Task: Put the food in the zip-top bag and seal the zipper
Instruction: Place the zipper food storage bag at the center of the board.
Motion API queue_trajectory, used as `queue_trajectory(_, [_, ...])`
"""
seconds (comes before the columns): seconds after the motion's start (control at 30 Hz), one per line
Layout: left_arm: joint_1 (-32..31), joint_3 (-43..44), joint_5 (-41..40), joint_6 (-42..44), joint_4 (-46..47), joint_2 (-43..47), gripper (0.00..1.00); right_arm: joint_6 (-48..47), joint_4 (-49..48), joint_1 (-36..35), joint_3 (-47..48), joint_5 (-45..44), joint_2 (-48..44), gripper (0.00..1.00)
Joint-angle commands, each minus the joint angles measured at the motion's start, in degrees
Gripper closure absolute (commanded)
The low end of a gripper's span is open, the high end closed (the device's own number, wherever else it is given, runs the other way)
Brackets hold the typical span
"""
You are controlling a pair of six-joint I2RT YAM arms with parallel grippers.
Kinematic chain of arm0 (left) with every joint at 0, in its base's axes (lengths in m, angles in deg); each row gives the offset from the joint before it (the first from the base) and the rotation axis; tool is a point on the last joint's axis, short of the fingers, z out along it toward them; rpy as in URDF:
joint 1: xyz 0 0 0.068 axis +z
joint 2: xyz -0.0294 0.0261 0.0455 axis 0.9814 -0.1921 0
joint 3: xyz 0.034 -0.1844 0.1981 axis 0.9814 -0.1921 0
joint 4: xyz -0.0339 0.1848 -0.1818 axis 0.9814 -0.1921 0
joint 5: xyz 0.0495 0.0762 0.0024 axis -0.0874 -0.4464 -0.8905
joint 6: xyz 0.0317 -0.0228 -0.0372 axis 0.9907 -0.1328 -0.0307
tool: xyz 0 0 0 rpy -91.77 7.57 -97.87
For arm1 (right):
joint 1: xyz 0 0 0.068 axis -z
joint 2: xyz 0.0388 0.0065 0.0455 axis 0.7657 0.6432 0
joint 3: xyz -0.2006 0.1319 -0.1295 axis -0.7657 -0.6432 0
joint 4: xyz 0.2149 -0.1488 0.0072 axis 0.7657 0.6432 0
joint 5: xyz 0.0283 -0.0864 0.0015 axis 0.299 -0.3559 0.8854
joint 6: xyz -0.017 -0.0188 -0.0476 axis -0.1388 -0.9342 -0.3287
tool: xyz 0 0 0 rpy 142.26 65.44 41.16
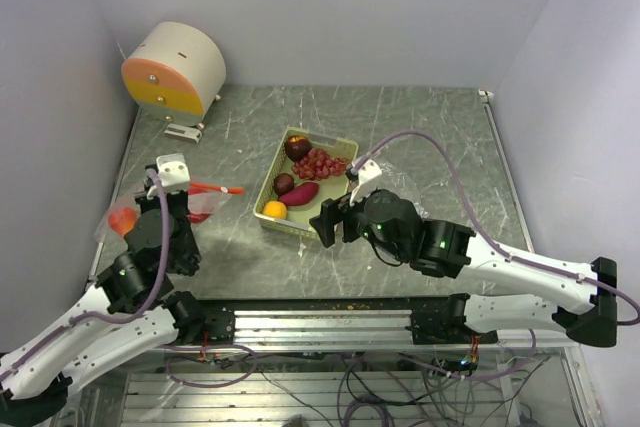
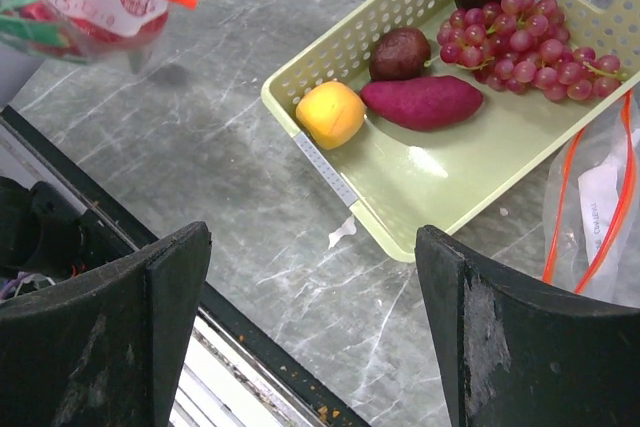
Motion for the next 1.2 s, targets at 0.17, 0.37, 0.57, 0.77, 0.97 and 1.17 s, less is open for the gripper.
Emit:
queue_trajectory(0.17, [6.3, -2.2, -0.7, -9.9, -1.1, -1.7, 0.67, 0.2, -0.9, 4.8, -3.6, 8.3, -1.3, 0.16])
queue_trajectory(0.37, [7.3, 3.5, 3.8, -18.3, -12.7, -4.0, 0.02, 0.7, 1.4, 6.2, -4.7, 7.1, -3.2, 0.09])
queue_trajectory(0.57, [7.3, 9.9, 15.6, -19.1, -18.4, -2.9, 0.0, 1.7, 2.8, 8.5, -3.5, 6.5, -1.1, 0.02])
queue_trajectory(0.77, [7.2, 12.7, 33.6, -18.3, -16.3, 1.6, 0.0, 4.6, 9.5, 15.4, 0.6, 1.2, 6.6, 0.0])
queue_trajectory(0.97, [7.2, 11.4, 48.9, -19.4, -14.3, 2.0, 0.0, 5.7, 8.4, 26.0, 0.1, 7.2, 10.3, 0.0])
queue_trajectory(1.17, [7.3, 7.0, 58.6, -21.1, -12.1, 0.6, 0.02, 4.4, 5.8, 31.7, -0.1, 11.8, 15.5, 0.03])
